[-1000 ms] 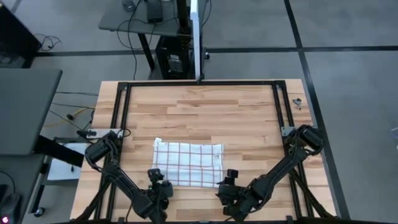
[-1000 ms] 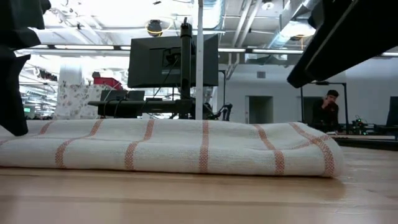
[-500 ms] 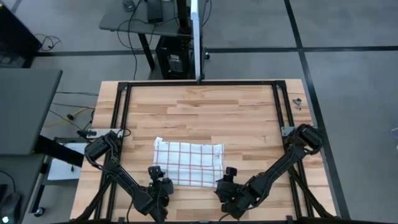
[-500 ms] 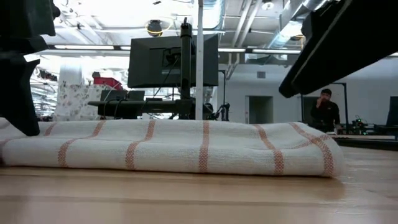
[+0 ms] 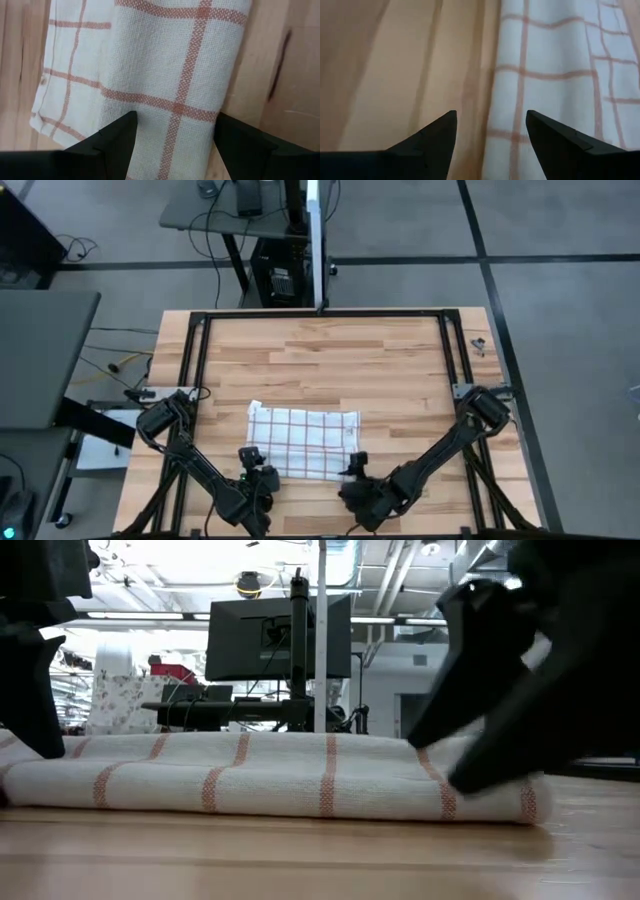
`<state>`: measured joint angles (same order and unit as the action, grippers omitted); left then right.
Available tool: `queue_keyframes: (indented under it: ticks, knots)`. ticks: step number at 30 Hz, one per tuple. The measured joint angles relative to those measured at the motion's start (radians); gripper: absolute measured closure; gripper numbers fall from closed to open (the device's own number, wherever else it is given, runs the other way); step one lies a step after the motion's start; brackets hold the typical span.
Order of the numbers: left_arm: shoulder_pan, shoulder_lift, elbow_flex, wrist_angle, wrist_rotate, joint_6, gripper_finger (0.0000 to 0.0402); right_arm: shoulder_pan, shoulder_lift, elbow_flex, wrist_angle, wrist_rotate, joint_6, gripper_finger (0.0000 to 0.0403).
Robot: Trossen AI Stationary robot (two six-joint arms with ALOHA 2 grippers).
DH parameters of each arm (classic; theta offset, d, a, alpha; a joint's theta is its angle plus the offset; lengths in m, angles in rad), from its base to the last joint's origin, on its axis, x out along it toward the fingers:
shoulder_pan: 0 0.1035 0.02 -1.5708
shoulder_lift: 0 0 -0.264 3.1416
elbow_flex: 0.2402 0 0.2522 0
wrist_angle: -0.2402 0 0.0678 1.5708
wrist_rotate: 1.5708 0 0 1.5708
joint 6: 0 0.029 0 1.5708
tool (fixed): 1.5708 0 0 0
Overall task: Roll towel
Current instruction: Roll the white stripe kitchen towel
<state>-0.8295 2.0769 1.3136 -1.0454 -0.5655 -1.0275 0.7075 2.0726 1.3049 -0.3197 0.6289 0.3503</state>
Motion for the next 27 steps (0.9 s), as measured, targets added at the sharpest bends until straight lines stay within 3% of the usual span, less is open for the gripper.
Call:
queue_keyframes:
  ticks: [7, 15, 27]
  knots:
    - [0.000, 0.000, 0.000, 0.003, 0.000, -0.007, 0.0162, 0.004, 0.039, 0.001, -0.048, 0.087, 0.016, 0.0168]
    - [0.003, -0.001, -0.020, 0.017, -0.051, 0.097, 0.0162, -0.034, 0.043, -0.001, -0.082, 0.155, 0.008, 0.0168]
    - [0.017, 0.000, -0.042, 0.014, -0.081, 0.013, 0.0162, -0.096, 0.038, -0.010, -0.108, 0.107, 0.010, 0.0172]
